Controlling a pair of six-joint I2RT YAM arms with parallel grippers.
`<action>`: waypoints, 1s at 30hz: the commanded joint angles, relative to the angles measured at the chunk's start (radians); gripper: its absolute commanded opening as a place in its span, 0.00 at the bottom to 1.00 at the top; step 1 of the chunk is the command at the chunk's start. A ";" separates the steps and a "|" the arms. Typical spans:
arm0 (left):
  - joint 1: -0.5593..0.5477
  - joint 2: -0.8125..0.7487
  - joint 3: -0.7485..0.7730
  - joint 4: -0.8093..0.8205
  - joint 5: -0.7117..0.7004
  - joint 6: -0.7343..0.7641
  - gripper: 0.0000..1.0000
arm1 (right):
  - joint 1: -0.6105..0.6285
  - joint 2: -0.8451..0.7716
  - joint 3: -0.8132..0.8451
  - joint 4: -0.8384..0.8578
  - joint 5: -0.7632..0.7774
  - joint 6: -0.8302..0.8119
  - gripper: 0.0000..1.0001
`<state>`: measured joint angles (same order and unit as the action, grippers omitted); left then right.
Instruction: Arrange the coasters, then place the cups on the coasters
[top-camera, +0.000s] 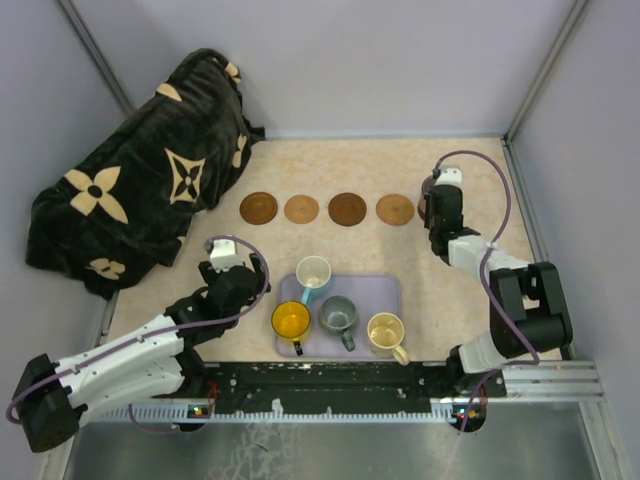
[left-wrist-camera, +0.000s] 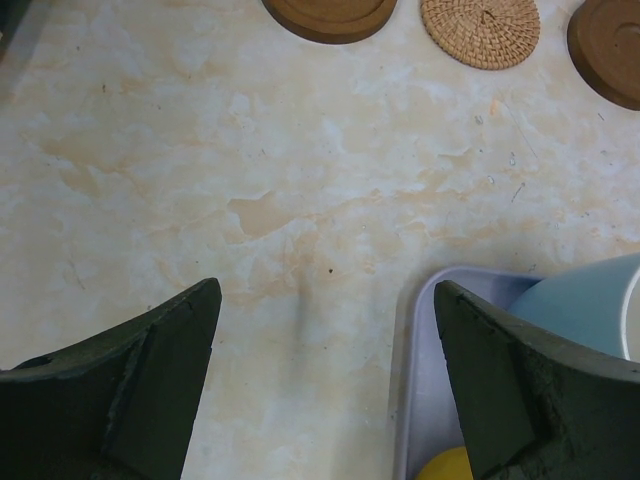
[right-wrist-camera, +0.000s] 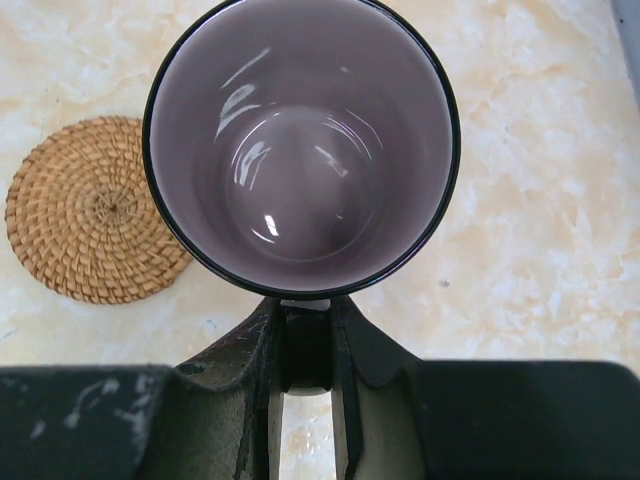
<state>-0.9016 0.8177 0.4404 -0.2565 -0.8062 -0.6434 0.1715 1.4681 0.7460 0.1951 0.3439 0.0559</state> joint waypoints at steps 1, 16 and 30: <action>-0.003 0.019 -0.012 0.034 -0.028 -0.028 0.93 | -0.026 0.006 0.085 0.205 0.001 -0.024 0.01; -0.003 0.038 -0.018 0.033 -0.033 -0.042 0.93 | -0.069 0.043 0.093 0.194 -0.055 0.010 0.01; -0.003 0.033 -0.021 0.011 -0.039 -0.055 0.93 | -0.078 0.077 0.099 0.193 -0.060 0.025 0.01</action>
<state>-0.9016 0.8562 0.4271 -0.2428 -0.8238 -0.6849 0.1081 1.5459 0.7761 0.2550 0.2771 0.0666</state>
